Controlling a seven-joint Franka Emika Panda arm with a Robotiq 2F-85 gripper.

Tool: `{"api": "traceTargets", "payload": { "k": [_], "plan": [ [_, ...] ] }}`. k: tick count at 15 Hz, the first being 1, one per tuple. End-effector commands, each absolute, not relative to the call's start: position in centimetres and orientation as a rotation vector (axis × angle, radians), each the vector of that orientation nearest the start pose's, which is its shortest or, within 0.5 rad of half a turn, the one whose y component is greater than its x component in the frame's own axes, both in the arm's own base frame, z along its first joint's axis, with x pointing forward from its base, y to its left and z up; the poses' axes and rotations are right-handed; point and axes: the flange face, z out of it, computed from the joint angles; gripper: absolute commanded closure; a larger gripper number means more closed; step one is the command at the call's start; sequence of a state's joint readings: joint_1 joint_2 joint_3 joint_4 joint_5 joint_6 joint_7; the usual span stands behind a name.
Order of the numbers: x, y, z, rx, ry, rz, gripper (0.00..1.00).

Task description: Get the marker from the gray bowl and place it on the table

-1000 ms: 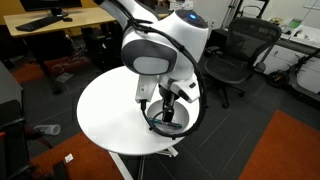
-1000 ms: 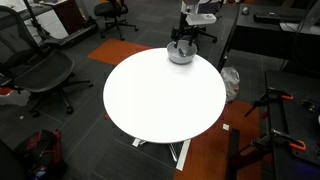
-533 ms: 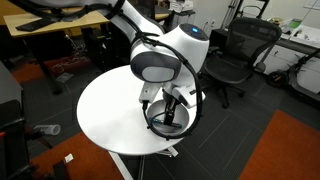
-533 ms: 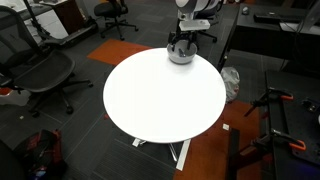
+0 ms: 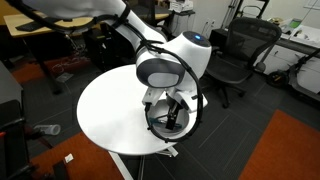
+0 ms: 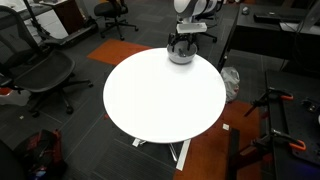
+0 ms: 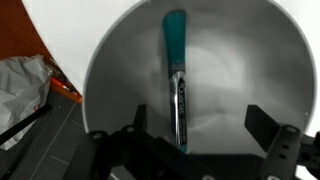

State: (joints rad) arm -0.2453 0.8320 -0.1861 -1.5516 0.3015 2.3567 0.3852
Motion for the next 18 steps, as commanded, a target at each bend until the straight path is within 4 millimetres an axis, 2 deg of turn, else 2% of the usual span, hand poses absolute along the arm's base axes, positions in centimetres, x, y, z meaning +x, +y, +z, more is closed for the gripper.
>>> {"api": "traceTargets", "payload": {
  "k": [1, 3, 5, 14, 15, 18],
  "plan": [
    [65.3, -27.4, 15.8, -2.731, 1.503, -0.004, 0.0],
    [65.3, -27.3, 15.5, -2.739, 1.518, 0.005, 0.0],
    [65.3, -27.3, 15.1, -2.751, 1.526, 0.012, 0.26],
    [65.0, -27.6, 14.8, -2.748, 1.548, 0.021, 0.95],
    [65.0, -27.6, 14.8, -2.748, 1.549, 0.02, 0.99],
    [64.9, -27.4, 15.2, -2.758, 1.527, 0.028, 0.95]
  ]
}}
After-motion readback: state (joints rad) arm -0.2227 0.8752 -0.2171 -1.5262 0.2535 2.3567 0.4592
